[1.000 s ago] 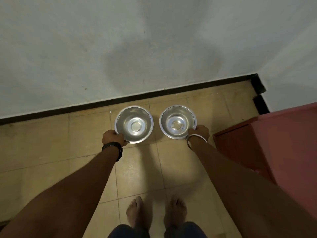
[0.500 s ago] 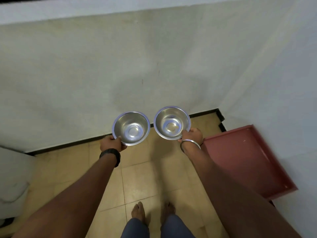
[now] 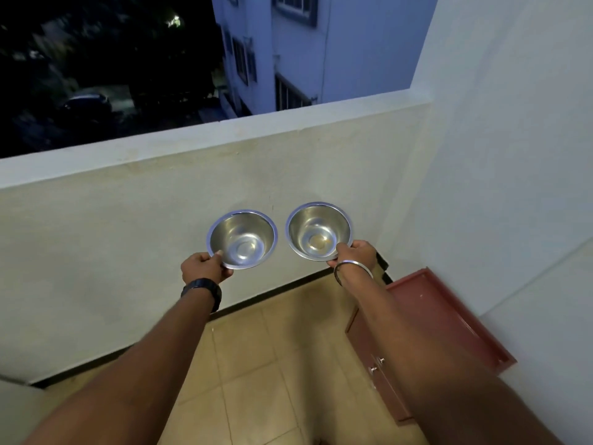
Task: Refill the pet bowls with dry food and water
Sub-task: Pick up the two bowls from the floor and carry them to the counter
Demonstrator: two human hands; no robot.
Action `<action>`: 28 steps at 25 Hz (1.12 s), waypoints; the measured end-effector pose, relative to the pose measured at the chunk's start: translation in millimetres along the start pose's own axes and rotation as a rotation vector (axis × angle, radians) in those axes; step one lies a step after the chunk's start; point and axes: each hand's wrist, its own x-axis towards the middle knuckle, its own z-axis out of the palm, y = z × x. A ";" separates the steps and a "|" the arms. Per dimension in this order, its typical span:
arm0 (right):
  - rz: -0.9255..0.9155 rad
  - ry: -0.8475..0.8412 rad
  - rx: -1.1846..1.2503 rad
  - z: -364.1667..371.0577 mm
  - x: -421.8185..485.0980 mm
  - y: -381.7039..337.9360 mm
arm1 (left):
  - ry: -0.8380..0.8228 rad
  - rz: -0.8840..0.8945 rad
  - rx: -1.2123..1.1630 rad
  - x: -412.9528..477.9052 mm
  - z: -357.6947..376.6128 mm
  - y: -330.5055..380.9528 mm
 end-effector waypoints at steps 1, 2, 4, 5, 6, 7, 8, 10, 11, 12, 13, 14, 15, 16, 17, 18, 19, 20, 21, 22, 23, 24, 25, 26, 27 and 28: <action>-0.010 0.020 0.016 -3.8 -4.6 -5.5 | -0.023 0.011 -0.005 0.4 1.4 8.8; -0.018 0.043 0.017 -7.5 -10.2 -10.2 | -0.048 0.023 -0.003 1.3 3.0 16.0; -0.033 0.111 0.038 -15.7 -20.3 -17.4 | -0.100 0.058 0.007 6.8 6.9 26.8; -0.031 0.139 0.058 -20.3 -26.1 -19.0 | -0.125 0.064 0.013 7.2 7.3 32.5; -0.019 0.175 0.071 -25.8 -34.0 -20.0 | -0.154 0.067 0.027 7.3 7.5 38.9; -0.007 0.208 0.082 -31.4 -40.9 -20.1 | -0.182 0.079 0.040 8.4 8.8 42.8; -0.003 0.245 0.104 -39.1 -48.4 -20.1 | -0.213 0.098 0.052 9.2 12.0 45.2; 0.007 0.321 0.157 -58.1 -63.9 -15.8 | -0.284 0.121 0.085 2.4 20.5 50.1; 0.014 0.365 0.188 -70.9 -73.1 -13.3 | -0.329 0.127 0.105 -4.5 26.7 52.0; 0.022 0.403 0.223 -84.1 -82.7 -10.6 | -0.373 0.140 0.120 -11.2 33.9 52.5; 0.021 0.442 0.247 -97.7 -90.1 -5.4 | -0.416 0.159 0.130 -19.6 42.4 52.7; 0.019 0.486 0.251 -112.0 -98.9 0.1 | -0.463 0.173 0.139 -31.5 51.1 52.9; 0.022 0.526 0.245 -126.6 -106.6 4.8 | -0.510 0.183 0.146 -44.0 59.8 51.7; 0.038 0.576 0.256 -145.4 -114.2 10.0 | -0.562 0.190 0.160 -59.8 70.1 49.7; 0.060 0.615 0.272 -164.8 -116.6 19.0 | -0.608 0.192 0.169 -76.4 80.7 47.2; 0.059 0.641 0.271 -185.6 -112.3 34.9 | -0.653 0.189 0.171 -94.6 91.1 45.7; 0.051 0.677 0.271 -207.6 -109.2 48.7 | -0.702 0.194 0.167 -113.8 101.8 44.0; 0.045 0.719 0.274 -225.5 -122.1 48.7 | -0.746 0.208 0.174 -133.1 111.0 41.7; 0.046 0.768 0.297 -242.1 -149.5 38.7 | -0.796 0.226 0.184 -155.3 119.7 39.1; 0.054 0.798 0.330 -258.3 -166.0 37.3 | -0.839 0.244 0.190 -176.0 127.3 36.6; 0.058 0.828 0.362 -274.6 -178.3 40.2 | -0.880 0.260 0.190 -196.0 134.3 32.2; 0.056 0.854 0.386 -291.3 -191.0 42.7 | -0.925 0.269 0.192 -216.3 140.1 26.4; 0.057 0.888 0.384 -306.9 -203.6 45.2 | -0.969 0.269 0.196 -236.2 143.8 21.8; 0.057 0.936 0.376 -325.0 -215.1 51.0 | -1.018 0.271 0.207 -257.9 146.3 17.4; 0.051 0.983 0.386 -339.5 -226.4 54.2 | -1.060 0.268 0.209 -274.9 147.3 14.8; 0.052 1.011 0.418 -349.5 -237.2 54.6 | -1.091 0.267 0.207 -290.1 146.5 14.6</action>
